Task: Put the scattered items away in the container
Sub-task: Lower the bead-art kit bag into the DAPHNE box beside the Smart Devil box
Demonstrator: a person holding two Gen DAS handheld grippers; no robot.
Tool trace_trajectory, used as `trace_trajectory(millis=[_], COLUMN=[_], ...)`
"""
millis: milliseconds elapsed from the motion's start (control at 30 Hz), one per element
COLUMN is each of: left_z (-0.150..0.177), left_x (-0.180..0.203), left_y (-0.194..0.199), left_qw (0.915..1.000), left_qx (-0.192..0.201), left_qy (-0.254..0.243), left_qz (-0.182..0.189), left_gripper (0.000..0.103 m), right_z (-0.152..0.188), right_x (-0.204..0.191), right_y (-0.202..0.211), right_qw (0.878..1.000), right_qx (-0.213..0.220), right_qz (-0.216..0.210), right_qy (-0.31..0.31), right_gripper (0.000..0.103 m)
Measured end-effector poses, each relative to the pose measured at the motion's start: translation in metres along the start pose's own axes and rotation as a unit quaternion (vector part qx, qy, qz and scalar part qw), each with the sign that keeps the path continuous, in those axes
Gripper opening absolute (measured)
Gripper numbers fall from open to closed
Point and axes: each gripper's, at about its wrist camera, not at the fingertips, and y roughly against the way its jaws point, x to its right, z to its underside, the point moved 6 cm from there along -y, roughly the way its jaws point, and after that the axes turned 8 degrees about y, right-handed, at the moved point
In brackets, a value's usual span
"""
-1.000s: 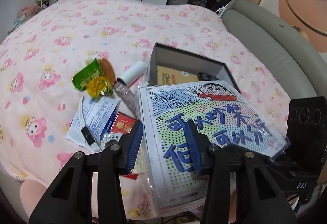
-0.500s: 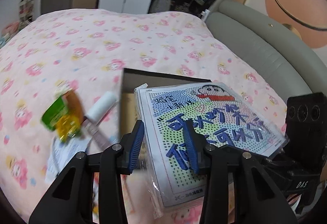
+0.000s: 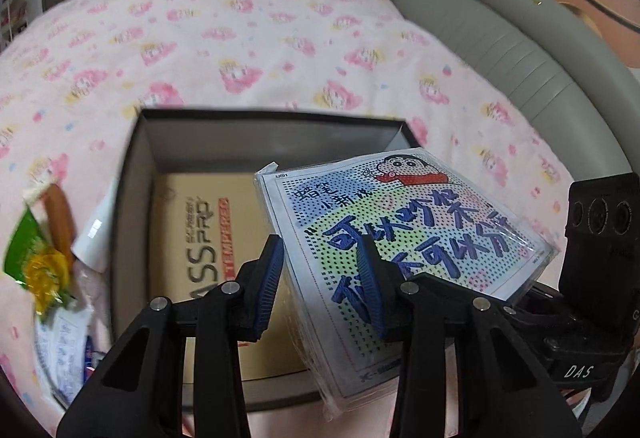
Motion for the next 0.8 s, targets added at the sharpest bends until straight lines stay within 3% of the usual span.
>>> trace_trajectory(millis=[300,633,800], left_z=[0.012,0.006,-0.001], left_x=[-0.004,0.01,0.007], left_y=[-0.024,-0.017,-0.012], left_qw=[0.9993,0.9998,0.9994], left_qx=[-0.035,-0.021,-0.003], left_qy=[-0.001,0.0,-0.01], left_qz=[-0.01,0.008,-0.034], left_gripper=[0.037,0.033,0.033], right_z=[0.006,-0.001,0.001], right_x=[0.024,0.022,0.025], right_y=[-0.017,-0.003,-0.006], right_qw=[0.999,1.0,1.0], right_qx=[-0.023,0.002,0.001], right_qz=[0.033,0.026,0.001], right_qy=[-0.005,0.002,-0.011], right_gripper=[0.047,0.047,0.046])
